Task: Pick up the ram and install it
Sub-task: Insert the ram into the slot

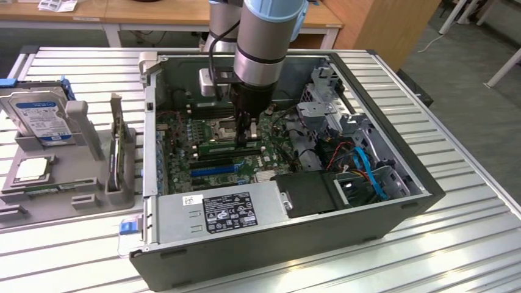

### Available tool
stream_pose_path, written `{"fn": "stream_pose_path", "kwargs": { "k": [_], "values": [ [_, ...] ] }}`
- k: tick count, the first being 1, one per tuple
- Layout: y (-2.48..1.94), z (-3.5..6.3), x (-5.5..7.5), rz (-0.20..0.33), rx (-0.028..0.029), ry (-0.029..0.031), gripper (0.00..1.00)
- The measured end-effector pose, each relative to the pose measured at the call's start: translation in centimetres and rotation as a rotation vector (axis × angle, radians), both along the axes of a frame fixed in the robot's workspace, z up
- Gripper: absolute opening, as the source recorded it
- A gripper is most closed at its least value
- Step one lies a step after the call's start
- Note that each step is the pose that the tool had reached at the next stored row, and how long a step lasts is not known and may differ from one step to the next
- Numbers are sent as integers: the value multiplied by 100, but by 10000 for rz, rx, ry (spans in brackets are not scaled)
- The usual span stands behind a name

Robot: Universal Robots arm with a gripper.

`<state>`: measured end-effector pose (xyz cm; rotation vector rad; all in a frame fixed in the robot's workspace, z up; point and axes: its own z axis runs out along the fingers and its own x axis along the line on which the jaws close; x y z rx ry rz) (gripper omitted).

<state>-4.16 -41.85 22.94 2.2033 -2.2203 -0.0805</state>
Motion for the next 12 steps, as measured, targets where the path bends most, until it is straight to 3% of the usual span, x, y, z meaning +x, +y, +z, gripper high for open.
{"fn": "stream_pose_path", "kwargs": {
  "k": [12],
  "values": [
    [1,-6,0,0,0,0,11]
  ]
}}
